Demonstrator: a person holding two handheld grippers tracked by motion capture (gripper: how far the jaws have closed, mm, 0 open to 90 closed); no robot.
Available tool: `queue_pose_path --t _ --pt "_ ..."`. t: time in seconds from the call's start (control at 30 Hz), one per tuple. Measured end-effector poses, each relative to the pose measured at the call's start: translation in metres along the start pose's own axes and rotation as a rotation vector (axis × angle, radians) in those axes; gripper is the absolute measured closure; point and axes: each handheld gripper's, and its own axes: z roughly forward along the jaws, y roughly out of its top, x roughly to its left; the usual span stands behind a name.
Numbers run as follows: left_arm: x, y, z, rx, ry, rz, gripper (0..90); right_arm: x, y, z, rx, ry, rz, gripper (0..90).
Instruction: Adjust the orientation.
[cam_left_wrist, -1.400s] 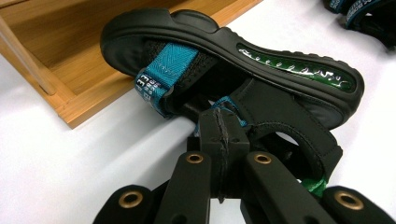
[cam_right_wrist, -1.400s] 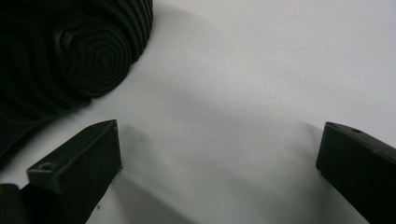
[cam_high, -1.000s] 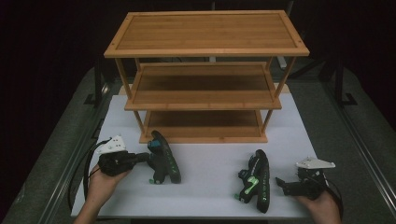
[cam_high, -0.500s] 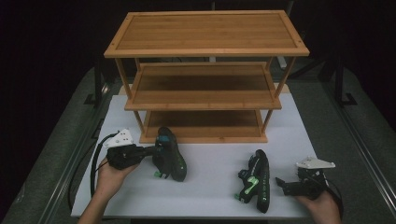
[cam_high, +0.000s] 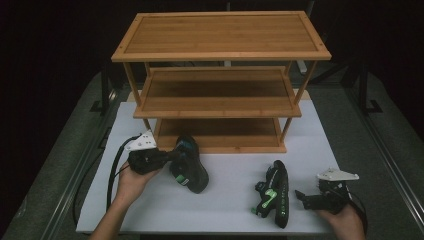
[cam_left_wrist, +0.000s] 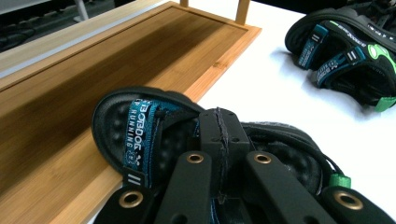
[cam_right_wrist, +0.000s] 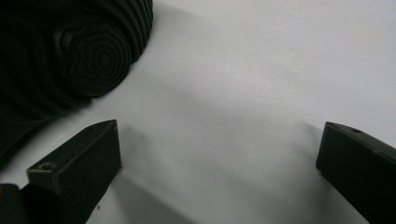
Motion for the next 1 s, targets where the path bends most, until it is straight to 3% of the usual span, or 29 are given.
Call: queue_pose_path --t 0.67,0.8,1.0 --pt "-0.003 0.016 0.048 0.026 -0.034 0.026 90.0 0.000 0.000 0.000 -0.001 0.000 0.000 0.0" --pt "-0.002 0.020 0.039 -0.013 -0.051 0.001 90.0 0.000 0.000 0.000 -0.002 0.000 0.000 0.0" --pt "-0.008 0.021 0.020 -0.015 -0.049 0.019 87.7 0.000 0.000 0.000 -0.001 0.000 0.000 0.0"
